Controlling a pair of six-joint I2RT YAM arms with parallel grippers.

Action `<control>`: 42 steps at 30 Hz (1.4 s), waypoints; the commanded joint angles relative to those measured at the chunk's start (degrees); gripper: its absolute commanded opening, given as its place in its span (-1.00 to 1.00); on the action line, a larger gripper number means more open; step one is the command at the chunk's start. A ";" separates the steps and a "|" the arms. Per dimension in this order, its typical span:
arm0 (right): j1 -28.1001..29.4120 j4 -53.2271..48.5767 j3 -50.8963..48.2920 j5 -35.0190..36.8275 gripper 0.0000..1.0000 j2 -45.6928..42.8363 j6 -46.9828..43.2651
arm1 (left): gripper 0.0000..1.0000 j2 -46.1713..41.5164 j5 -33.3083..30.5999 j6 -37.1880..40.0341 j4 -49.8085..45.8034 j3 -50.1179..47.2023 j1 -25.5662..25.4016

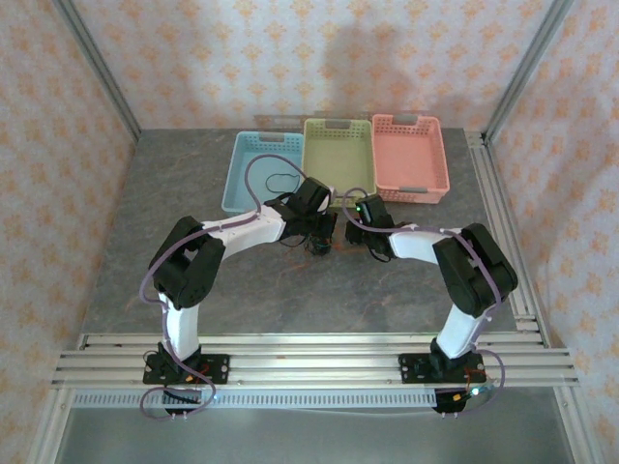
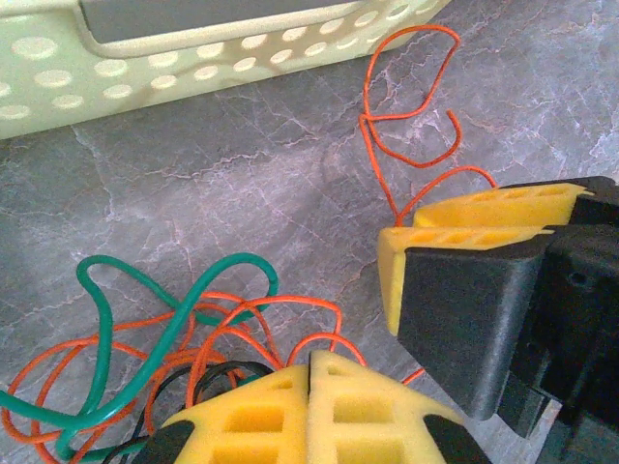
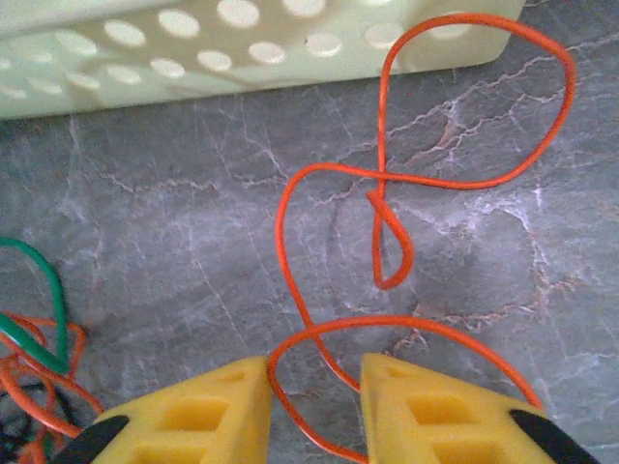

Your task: Untangle the cables

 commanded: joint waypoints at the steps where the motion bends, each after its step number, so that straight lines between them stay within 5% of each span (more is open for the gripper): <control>1: -0.17 -2.12 1.53 0.14 -0.64 0.39 -0.33 | -1.00 -2.32 -1.56 -0.67 0.72 -0.48 0.15; 5: -0.17 0.32 -1.17 4.21 -1.00 -3.64 -0.65 | -1.00 -2.40 -1.76 -0.84 0.96 -0.71 0.19; 10: -0.35 8.03 -8.83 13.02 -1.00 -12.20 0.45 | -0.46 -1.17 -1.69 -1.00 -0.77 0.90 0.17; 19: -0.70 16.64 -17.96 24.11 -1.00 -23.10 1.42 | 0.19 2.21 -2.25 -0.98 -4.11 3.66 0.19; 42: -1.75 31.93 -33.67 54.05 -1.00 -38.48 4.96 | 0.15 7.10 -6.89 -1.47 -11.99 9.45 0.28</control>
